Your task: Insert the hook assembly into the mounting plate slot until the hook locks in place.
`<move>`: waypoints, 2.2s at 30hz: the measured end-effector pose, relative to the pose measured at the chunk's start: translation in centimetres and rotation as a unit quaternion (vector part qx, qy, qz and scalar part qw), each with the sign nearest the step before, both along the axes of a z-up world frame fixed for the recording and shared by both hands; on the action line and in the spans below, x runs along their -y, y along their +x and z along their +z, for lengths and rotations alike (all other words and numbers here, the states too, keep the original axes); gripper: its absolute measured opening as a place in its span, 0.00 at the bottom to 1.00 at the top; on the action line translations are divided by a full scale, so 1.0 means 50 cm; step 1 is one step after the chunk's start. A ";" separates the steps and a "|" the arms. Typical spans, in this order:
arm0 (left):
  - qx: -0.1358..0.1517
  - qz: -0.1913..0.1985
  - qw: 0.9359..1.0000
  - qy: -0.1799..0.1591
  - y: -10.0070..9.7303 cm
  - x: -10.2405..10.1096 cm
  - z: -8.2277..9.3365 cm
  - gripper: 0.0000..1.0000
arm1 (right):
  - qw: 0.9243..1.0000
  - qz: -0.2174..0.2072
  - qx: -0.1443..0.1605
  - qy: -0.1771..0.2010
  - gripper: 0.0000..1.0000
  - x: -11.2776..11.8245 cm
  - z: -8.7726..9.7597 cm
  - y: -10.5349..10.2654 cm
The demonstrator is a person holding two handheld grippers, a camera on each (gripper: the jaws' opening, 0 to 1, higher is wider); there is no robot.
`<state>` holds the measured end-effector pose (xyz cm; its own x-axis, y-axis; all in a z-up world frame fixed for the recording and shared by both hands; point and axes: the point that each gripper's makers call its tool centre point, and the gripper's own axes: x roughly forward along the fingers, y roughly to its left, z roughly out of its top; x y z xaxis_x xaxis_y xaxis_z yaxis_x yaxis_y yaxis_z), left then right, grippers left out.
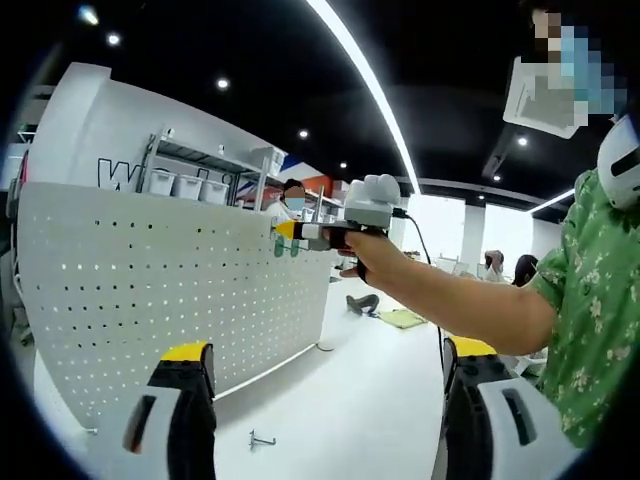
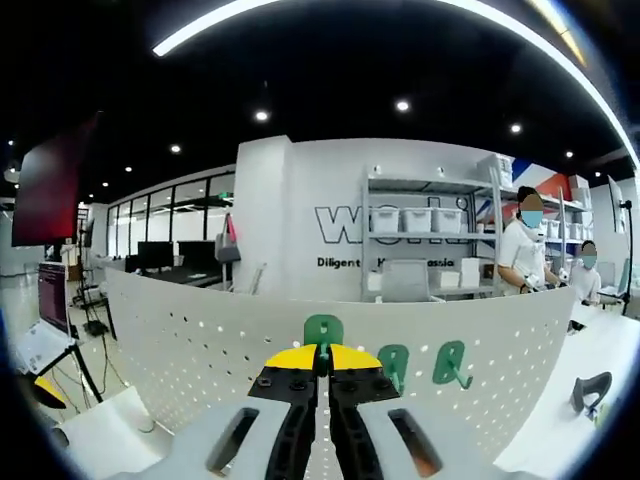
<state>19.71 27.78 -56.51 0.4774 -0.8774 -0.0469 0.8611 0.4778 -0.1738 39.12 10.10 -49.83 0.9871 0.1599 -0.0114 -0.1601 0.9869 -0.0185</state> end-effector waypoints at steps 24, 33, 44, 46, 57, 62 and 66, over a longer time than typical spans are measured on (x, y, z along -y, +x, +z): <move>-0.008 0.001 1.000 -0.001 0.014 -0.007 -0.016 0.95 | 1.000 -0.001 -0.012 -0.008 0.01 -0.005 -0.026 0.026; -0.009 0.004 1.000 0.001 0.016 -0.012 -0.018 0.95 | 1.000 -0.002 -0.011 -0.011 0.01 -0.006 -0.028 0.032; -0.008 0.004 1.000 0.001 0.017 -0.014 -0.018 0.94 | 1.000 -0.001 -0.015 -0.018 0.01 -0.006 -0.034 0.033; -0.008 0.004 1.000 0.001 0.017 -0.014 -0.018 0.94 | 1.000 -0.001 -0.016 -0.019 0.01 -0.005 -0.036 0.034; -0.008 0.005 1.000 0.002 0.019 -0.018 -0.019 0.93 | 1.000 -0.001 -0.020 -0.022 0.01 -0.004 -0.042 0.035; -0.008 0.005 1.000 0.002 0.020 -0.018 -0.019 0.93 | 1.000 -0.001 -0.020 -0.022 0.01 -0.003 -0.043 0.036; -0.008 0.005 1.000 0.003 0.021 -0.018 -0.020 0.93 | 1.000 -0.001 -0.022 -0.022 0.01 -0.004 -0.047 0.036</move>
<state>20.75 28.69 -57.53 0.4858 -0.8720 -0.0604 0.8530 0.4880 -0.1851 40.94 10.29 -52.18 0.9859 0.1556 -0.0619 -0.1591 0.9857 -0.0553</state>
